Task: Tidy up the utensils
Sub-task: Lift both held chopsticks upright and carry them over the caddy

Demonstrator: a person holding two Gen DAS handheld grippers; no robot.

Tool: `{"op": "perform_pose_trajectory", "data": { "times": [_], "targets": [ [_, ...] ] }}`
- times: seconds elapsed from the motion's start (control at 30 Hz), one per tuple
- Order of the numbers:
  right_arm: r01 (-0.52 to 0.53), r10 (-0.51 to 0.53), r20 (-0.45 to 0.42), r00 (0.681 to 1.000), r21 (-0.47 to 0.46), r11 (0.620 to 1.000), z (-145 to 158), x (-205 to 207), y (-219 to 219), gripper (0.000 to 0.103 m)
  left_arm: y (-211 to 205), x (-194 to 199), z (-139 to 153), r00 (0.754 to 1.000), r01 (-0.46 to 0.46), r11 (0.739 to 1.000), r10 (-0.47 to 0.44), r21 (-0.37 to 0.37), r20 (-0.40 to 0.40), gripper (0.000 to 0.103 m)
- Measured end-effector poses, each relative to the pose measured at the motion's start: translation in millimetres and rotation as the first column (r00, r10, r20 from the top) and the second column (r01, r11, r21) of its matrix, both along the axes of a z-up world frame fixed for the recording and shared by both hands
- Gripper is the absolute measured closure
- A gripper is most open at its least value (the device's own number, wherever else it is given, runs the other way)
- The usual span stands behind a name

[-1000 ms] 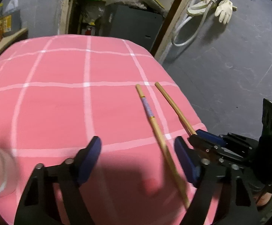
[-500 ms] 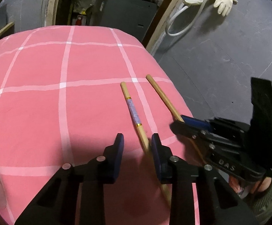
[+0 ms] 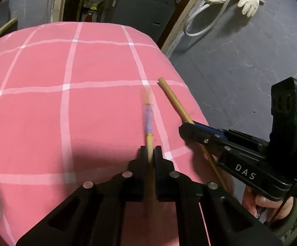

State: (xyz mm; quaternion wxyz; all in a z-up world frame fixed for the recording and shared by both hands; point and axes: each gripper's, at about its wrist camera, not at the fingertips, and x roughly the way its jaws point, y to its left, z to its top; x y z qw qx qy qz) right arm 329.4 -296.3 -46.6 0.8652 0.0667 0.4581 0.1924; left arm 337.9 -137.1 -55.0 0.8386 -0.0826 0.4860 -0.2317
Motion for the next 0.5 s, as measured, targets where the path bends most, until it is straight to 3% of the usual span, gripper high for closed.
{"op": "perform_pose_trajectory", "data": {
  "times": [0.23,0.5],
  "targets": [
    [0.036,-0.043,0.089,0.995,0.078,0.996,14,-25,3,0.098,15,-27,19,0.994,-0.031,0.999,0.033,-0.015,0.108,0.099],
    [0.037,-0.075,0.301,0.951,0.129,0.991,56,-65,24,0.098,30,-76,61,0.937,-0.091,0.995,0.100,-0.042,0.334,0.099]
  ]
}}
